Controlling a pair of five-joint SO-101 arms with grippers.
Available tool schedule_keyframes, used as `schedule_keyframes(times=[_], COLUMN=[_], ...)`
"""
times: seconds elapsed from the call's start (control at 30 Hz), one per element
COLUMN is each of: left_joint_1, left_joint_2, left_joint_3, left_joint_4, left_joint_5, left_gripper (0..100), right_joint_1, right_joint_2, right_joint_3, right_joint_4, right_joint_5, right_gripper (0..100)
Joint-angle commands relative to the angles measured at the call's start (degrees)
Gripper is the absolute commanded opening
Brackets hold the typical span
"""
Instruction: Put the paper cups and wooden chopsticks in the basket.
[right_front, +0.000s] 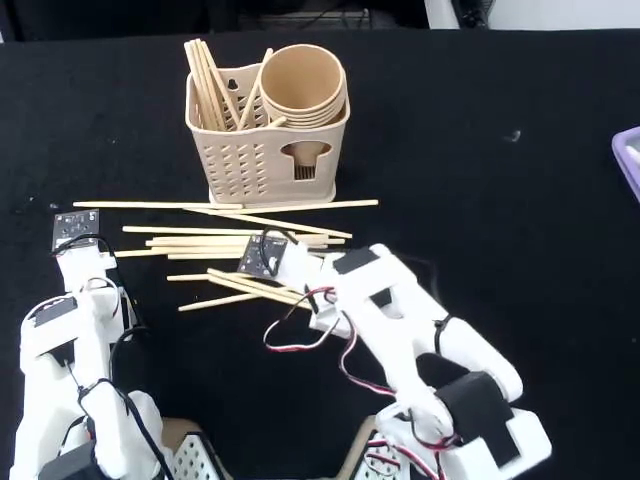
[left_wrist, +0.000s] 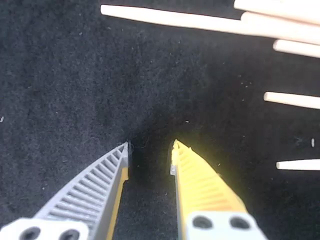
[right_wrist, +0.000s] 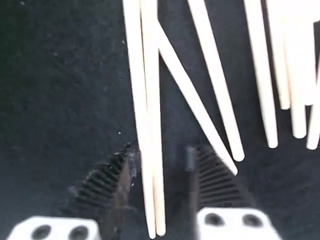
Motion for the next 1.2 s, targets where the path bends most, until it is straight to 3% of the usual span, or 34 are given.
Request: schedule_keyframes(times=[0.0,0.27,0.67,0.93,1.03,1.17], left_joint_1=[-1.9,-1.9,-1.9,-1.9,-1.9,-1.9], left_joint_2=[0.4,0.4,0.4,0.4,0.4,0.4], left_joint_3=[1.1,1.1,1.1,1.1,1.1,1.1], left_joint_4=[-0.7,-0.7,-0.7,-0.7,-0.7,-0.7], left_joint_5=[0.4,0.4,0.4,0.4,0.4,0.4], left_gripper=[14,14,14,14,14,14], right_joint_1=[-1.8,2.0,4.8,4.3,3.5,-0.6], right_joint_2=[-2.1,-5.8,-35.2,-56.5,-57.8,-52.6], right_joint_3=[1.3,0.6,8.7,-10.2,-15.4,-15.7], right_joint_4=[-0.2,1.4,9.5,10.9,1.8,-14.5], right_joint_5=[-0.4,-0.5,-0.9,-22.2,-31.7,-36.7], right_gripper=[1.1,1.1,1.1,1.1,1.1,1.1])
